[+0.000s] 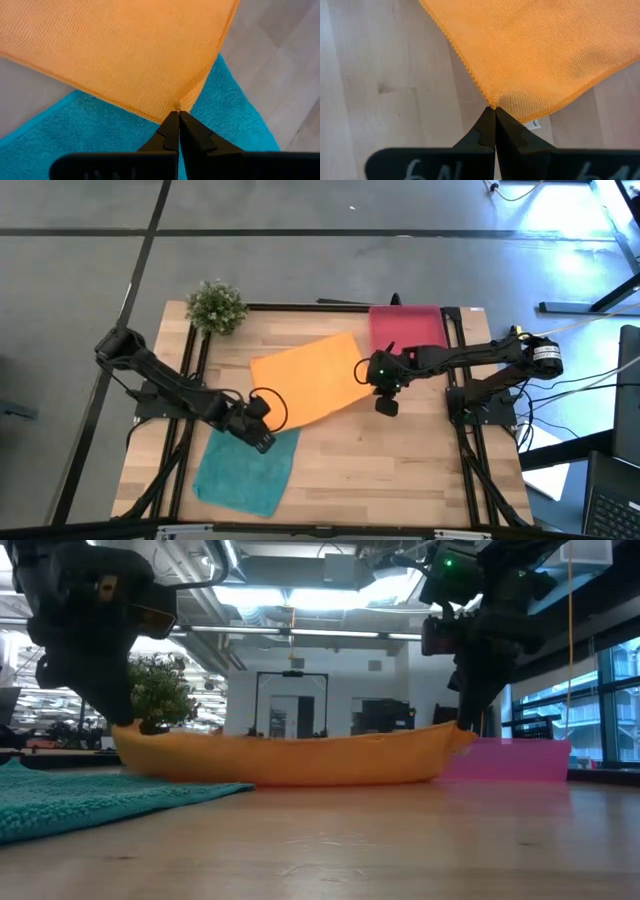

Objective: Roll microfiber towels into tight, uniform cylinder then place into a basket
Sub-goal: Fold the orange microfiber towel

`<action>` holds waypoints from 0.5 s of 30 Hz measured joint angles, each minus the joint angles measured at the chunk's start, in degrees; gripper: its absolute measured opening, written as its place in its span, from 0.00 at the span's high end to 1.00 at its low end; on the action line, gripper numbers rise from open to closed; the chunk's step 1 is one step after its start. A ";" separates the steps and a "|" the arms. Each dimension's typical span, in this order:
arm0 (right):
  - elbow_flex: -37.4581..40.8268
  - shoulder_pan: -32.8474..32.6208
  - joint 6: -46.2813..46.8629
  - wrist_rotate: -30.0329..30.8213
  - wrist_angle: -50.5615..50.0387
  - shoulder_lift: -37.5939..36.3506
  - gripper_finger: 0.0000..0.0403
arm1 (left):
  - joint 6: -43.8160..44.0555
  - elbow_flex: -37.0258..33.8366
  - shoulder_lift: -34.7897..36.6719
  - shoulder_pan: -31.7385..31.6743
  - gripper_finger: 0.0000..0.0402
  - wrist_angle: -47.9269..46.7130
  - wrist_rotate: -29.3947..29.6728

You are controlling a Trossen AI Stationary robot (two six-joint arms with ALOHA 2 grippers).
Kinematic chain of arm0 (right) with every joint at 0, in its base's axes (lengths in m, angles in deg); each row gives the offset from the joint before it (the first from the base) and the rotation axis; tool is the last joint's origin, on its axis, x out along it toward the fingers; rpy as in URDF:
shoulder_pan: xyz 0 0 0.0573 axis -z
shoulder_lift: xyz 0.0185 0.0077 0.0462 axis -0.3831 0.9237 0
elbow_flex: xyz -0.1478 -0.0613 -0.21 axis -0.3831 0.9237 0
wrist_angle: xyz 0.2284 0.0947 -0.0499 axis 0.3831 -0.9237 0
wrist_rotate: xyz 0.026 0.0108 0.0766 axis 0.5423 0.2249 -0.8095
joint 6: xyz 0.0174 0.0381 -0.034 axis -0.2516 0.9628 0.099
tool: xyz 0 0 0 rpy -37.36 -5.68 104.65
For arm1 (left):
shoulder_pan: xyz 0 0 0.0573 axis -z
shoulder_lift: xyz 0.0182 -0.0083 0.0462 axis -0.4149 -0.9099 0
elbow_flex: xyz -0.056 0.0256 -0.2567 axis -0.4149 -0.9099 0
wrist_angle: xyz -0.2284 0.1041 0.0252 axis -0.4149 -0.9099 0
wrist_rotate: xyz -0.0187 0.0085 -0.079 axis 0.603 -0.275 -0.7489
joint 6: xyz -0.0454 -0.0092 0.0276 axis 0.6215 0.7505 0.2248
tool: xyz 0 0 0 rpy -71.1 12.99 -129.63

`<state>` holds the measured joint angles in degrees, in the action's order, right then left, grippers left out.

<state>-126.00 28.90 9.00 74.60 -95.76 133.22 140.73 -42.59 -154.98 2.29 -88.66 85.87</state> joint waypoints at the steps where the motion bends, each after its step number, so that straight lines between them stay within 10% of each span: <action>1: 0.00 0.00 -0.08 0.00 -0.04 0.00 1.00 | -0.05 0.00 -0.30 0.00 1.00 0.15 0.00; 15: -0.03 0.16 -3.13 0.09 -1.58 0.00 1.00 | -1.69 0.00 -4.09 -1.37 1.00 8.18 -3.71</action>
<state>-126.04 29.06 5.87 74.69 -97.35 133.22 139.04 -42.59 -159.07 0.92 -80.48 82.16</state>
